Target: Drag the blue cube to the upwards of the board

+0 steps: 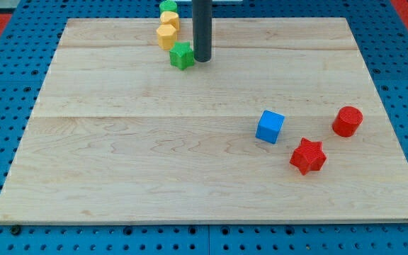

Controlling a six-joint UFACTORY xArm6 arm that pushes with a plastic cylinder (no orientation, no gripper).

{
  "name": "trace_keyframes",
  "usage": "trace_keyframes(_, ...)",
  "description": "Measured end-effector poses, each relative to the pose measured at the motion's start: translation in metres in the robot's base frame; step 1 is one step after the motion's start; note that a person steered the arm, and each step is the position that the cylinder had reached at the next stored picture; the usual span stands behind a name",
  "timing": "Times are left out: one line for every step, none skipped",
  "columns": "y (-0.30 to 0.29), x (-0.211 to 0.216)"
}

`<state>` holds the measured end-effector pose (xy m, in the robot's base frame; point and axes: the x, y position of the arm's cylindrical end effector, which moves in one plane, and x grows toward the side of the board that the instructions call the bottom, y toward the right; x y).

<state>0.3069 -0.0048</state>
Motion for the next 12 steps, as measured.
trace_keyframes(-0.002,-0.001)
trace_keyframes(-0.004,-0.006)
trace_keyframes(-0.021,-0.012)
trace_keyframes(-0.028,-0.012)
trace_keyframes(-0.029,-0.012)
trace_keyframes(-0.024,-0.012)
trace_keyframes(-0.018,-0.012)
trace_keyframes(-0.018,-0.012)
trace_keyframes(-0.017,-0.012)
trace_keyframes(-0.017,-0.012)
trace_keyframes(0.000,-0.003)
trace_keyframes(0.071,0.031)
